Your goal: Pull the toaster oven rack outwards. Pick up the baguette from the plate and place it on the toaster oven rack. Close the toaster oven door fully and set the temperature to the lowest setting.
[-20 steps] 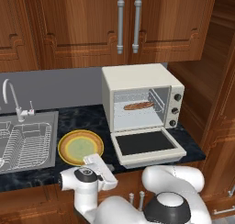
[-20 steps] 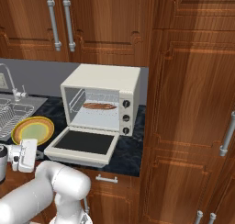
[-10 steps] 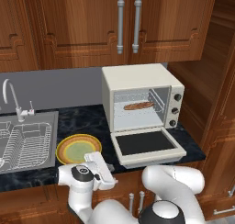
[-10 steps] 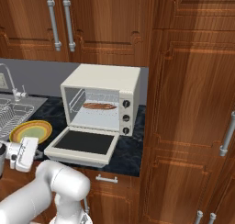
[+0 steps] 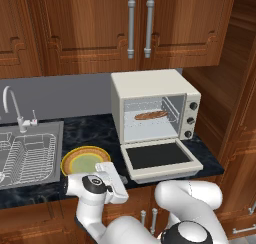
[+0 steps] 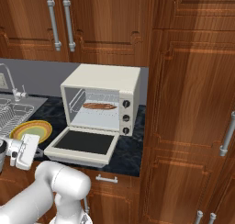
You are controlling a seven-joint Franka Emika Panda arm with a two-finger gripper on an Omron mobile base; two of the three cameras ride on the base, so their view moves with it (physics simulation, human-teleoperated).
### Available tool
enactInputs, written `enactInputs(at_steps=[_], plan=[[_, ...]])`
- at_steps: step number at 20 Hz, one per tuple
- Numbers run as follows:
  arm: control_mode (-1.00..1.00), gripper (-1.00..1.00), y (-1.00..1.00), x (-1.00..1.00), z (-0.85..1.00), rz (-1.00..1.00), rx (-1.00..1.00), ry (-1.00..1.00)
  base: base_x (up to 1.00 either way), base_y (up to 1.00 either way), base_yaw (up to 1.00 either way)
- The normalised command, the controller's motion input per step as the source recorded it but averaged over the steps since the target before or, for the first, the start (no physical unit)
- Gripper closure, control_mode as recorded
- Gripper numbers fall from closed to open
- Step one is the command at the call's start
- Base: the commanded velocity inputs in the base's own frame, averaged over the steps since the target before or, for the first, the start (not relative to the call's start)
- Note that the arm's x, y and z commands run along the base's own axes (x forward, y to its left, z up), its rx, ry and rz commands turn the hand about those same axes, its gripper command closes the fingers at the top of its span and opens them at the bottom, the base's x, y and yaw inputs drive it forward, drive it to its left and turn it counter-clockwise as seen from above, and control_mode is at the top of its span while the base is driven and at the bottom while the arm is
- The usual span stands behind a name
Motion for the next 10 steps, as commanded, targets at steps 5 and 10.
enactInputs(at_steps=[5,10], plan=[[-1.00,1.00,-0.03,0.01,-0.04,0.00,0.00,0.01,0.00,0.00,0.00],[-1.00,1.00,-0.15,0.11,0.00,0.00,0.00,0.00,0.00,0.00,0.00]])
